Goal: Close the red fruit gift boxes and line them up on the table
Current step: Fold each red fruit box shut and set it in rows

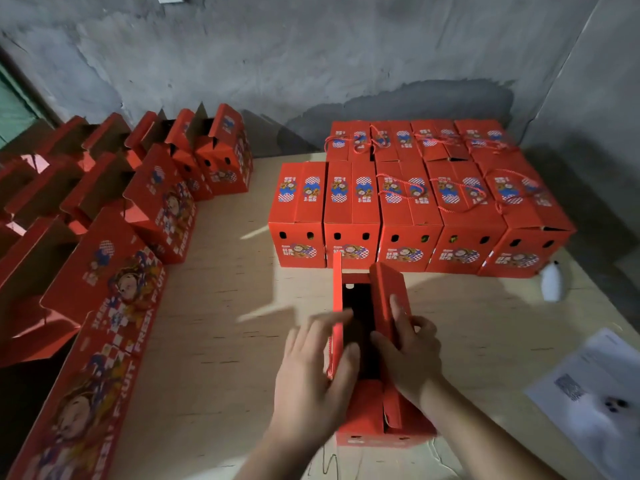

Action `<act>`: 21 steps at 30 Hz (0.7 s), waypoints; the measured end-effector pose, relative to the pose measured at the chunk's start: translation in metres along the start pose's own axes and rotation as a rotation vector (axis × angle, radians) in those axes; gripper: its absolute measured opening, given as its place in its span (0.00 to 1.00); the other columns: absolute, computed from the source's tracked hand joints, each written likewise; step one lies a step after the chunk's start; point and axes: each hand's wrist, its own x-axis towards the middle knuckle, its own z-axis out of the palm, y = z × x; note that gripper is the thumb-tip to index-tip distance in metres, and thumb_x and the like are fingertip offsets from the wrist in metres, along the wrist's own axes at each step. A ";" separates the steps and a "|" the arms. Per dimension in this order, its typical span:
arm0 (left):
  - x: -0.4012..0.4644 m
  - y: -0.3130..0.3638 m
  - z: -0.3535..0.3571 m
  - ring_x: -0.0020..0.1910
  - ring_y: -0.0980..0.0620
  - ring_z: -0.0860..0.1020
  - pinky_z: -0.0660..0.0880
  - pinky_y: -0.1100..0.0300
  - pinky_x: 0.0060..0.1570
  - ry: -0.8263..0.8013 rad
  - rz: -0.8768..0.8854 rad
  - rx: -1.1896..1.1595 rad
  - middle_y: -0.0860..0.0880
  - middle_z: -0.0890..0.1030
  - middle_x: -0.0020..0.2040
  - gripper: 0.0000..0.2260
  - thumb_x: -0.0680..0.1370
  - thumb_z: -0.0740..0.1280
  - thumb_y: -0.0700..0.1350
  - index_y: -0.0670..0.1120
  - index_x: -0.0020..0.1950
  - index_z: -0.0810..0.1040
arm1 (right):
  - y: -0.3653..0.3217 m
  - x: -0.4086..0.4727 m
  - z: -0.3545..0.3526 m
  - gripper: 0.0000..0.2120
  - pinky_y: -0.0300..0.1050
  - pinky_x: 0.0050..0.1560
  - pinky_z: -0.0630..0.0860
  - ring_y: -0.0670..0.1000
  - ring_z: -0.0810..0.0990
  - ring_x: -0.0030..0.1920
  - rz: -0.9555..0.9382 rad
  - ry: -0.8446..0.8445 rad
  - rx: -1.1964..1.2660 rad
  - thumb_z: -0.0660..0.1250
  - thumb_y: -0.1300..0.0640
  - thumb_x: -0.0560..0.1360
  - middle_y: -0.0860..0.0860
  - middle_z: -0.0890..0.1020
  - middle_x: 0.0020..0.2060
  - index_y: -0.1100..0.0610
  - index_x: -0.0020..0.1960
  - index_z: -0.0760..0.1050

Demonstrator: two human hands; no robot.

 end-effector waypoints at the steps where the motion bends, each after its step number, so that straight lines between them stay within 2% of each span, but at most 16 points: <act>1: 0.014 0.000 0.004 0.72 0.53 0.67 0.65 0.56 0.70 -0.056 -0.114 0.067 0.61 0.68 0.74 0.25 0.81 0.61 0.60 0.59 0.78 0.64 | 0.000 0.000 0.002 0.37 0.59 0.71 0.66 0.64 0.63 0.72 0.015 -0.013 -0.060 0.55 0.28 0.75 0.57 0.58 0.73 0.29 0.79 0.43; 2: 0.024 0.000 0.014 0.76 0.52 0.59 0.58 0.55 0.75 -0.162 -0.187 0.111 0.59 0.61 0.79 0.31 0.81 0.60 0.61 0.59 0.82 0.55 | 0.001 0.000 0.003 0.36 0.58 0.71 0.66 0.64 0.63 0.71 0.020 -0.005 -0.095 0.56 0.29 0.77 0.57 0.57 0.73 0.29 0.79 0.42; 3: 0.025 -0.004 0.026 0.79 0.53 0.53 0.53 0.55 0.77 -0.278 -0.244 0.054 0.58 0.54 0.81 0.34 0.82 0.61 0.59 0.58 0.84 0.48 | 0.002 0.002 0.003 0.35 0.58 0.70 0.66 0.64 0.63 0.71 0.018 0.011 -0.104 0.57 0.31 0.78 0.57 0.58 0.73 0.30 0.79 0.43; 4: 0.023 -0.009 0.035 0.80 0.54 0.49 0.51 0.55 0.77 -0.339 -0.271 0.030 0.57 0.50 0.82 0.36 0.81 0.61 0.57 0.58 0.84 0.44 | 0.003 0.002 0.002 0.35 0.58 0.70 0.66 0.64 0.63 0.71 0.005 0.022 -0.098 0.58 0.33 0.79 0.58 0.58 0.73 0.30 0.80 0.43; 8: 0.025 -0.014 0.051 0.82 0.53 0.44 0.51 0.50 0.80 -0.323 -0.305 0.006 0.56 0.47 0.82 0.43 0.73 0.61 0.51 0.57 0.84 0.44 | 0.006 0.001 -0.009 0.36 0.59 0.72 0.63 0.63 0.60 0.74 0.015 -0.026 0.082 0.62 0.38 0.80 0.58 0.57 0.75 0.29 0.79 0.43; 9: 0.025 -0.015 0.052 0.82 0.54 0.44 0.51 0.51 0.80 -0.316 -0.325 -0.010 0.56 0.47 0.82 0.42 0.72 0.61 0.50 0.57 0.84 0.45 | 0.005 0.000 -0.013 0.38 0.59 0.72 0.63 0.63 0.59 0.75 0.007 0.000 0.058 0.63 0.38 0.80 0.58 0.55 0.77 0.31 0.79 0.42; 10: 0.023 -0.017 0.052 0.82 0.55 0.44 0.50 0.53 0.80 -0.315 -0.351 -0.050 0.56 0.47 0.82 0.42 0.72 0.61 0.48 0.57 0.84 0.46 | 0.001 -0.001 -0.017 0.40 0.60 0.72 0.64 0.63 0.57 0.77 -0.063 0.067 -0.049 0.65 0.39 0.79 0.57 0.54 0.78 0.34 0.81 0.42; 12: 0.021 -0.021 0.050 0.82 0.59 0.46 0.49 0.54 0.81 -0.276 -0.371 -0.161 0.56 0.50 0.82 0.41 0.72 0.60 0.45 0.55 0.84 0.50 | -0.009 0.006 -0.020 0.47 0.61 0.73 0.64 0.62 0.55 0.79 -0.367 0.208 -0.321 0.69 0.45 0.76 0.56 0.52 0.81 0.44 0.83 0.42; 13: 0.020 -0.020 0.049 0.81 0.61 0.47 0.50 0.54 0.81 -0.263 -0.379 -0.212 0.57 0.52 0.81 0.40 0.71 0.60 0.44 0.54 0.84 0.52 | -0.018 0.015 -0.021 0.48 0.59 0.76 0.60 0.61 0.53 0.81 -0.499 0.223 -0.428 0.70 0.49 0.75 0.55 0.52 0.82 0.48 0.84 0.41; 15: 0.019 -0.022 0.047 0.80 0.64 0.51 0.52 0.54 0.81 -0.241 -0.410 -0.281 0.58 0.56 0.80 0.40 0.70 0.61 0.42 0.54 0.83 0.55 | -0.041 0.033 -0.022 0.44 0.56 0.80 0.49 0.57 0.45 0.83 -0.576 0.096 -0.594 0.66 0.53 0.76 0.51 0.53 0.83 0.50 0.84 0.42; 17: 0.019 -0.024 0.044 0.79 0.64 0.54 0.54 0.53 0.81 -0.234 -0.438 -0.300 0.58 0.59 0.79 0.40 0.69 0.62 0.42 0.55 0.82 0.57 | -0.056 0.047 -0.017 0.37 0.59 0.81 0.41 0.56 0.39 0.82 -0.486 -0.118 -0.765 0.65 0.54 0.77 0.50 0.56 0.82 0.52 0.83 0.55; 19: 0.018 -0.026 0.042 0.79 0.63 0.55 0.55 0.51 0.81 -0.247 -0.447 -0.306 0.58 0.59 0.79 0.41 0.70 0.63 0.42 0.55 0.82 0.56 | -0.060 0.051 -0.012 0.35 0.62 0.80 0.40 0.58 0.32 0.81 -0.392 -0.255 -0.883 0.70 0.54 0.76 0.51 0.54 0.82 0.51 0.80 0.62; 21: 0.018 -0.025 0.043 0.80 0.63 0.52 0.52 0.52 0.81 -0.281 -0.433 -0.272 0.60 0.56 0.81 0.40 0.72 0.63 0.45 0.59 0.83 0.53 | -0.057 0.052 -0.010 0.35 0.64 0.80 0.40 0.58 0.28 0.79 -0.364 -0.287 -0.897 0.71 0.54 0.75 0.50 0.52 0.83 0.49 0.80 0.64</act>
